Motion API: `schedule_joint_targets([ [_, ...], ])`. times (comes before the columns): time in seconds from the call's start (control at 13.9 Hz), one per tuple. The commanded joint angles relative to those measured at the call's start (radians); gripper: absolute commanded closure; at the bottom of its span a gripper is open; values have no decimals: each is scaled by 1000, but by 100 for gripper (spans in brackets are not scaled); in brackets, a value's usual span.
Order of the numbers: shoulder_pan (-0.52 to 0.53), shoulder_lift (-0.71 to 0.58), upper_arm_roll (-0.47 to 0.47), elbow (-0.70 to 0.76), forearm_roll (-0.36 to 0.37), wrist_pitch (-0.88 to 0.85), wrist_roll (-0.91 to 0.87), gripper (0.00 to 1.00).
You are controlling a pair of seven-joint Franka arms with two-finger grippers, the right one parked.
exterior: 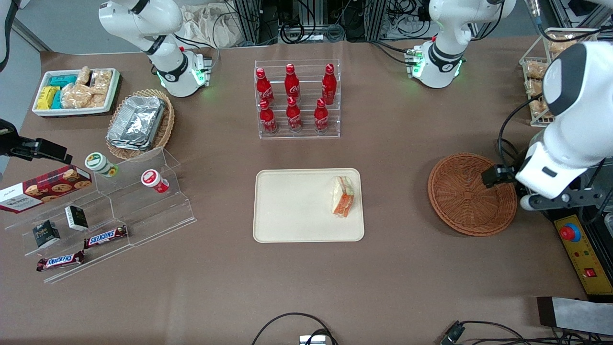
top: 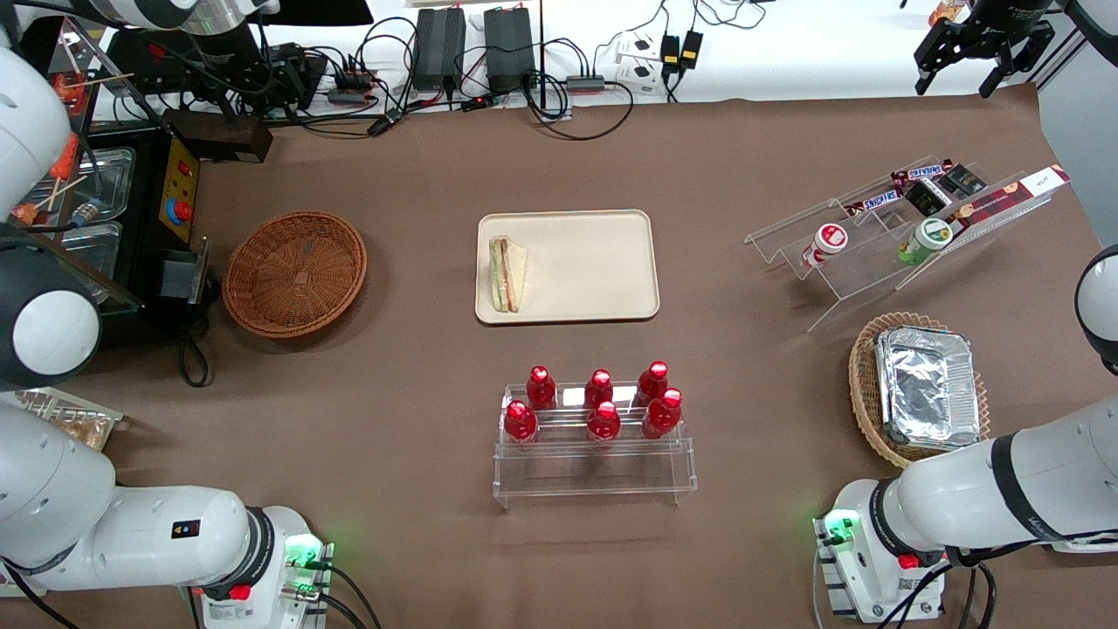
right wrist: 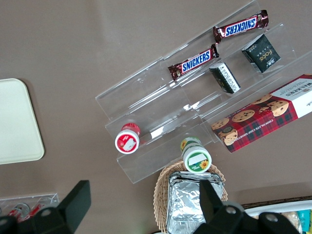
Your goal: Place sandwich from basket to tray
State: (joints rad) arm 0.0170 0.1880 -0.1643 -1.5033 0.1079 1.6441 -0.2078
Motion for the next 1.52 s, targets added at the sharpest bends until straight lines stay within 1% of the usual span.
schedule_joint_targets([
  [0.0, 11, -102, 37, -70, -40, -3, 88, 0],
  [0.14, 11, -154, 66, -92, -40, -22, 135, 0],
  [0.29, 12, -189, 74, -89, -37, -62, 162, 0],
  [0.43, 1, -219, 112, -84, -39, -93, 192, 0],
  [0.65, 1, -242, 130, -72, -37, -165, 312, 0],
  [0.79, -9, -252, 129, -60, -45, -208, 306, 0],
  [0.94, -15, -251, 129, -61, -85, -207, 242, 0],
  [1.08, -29, -249, 129, -64, -93, -201, 194, 0],
  [1.44, -34, -252, 129, -67, -119, -201, 194, 0],
])
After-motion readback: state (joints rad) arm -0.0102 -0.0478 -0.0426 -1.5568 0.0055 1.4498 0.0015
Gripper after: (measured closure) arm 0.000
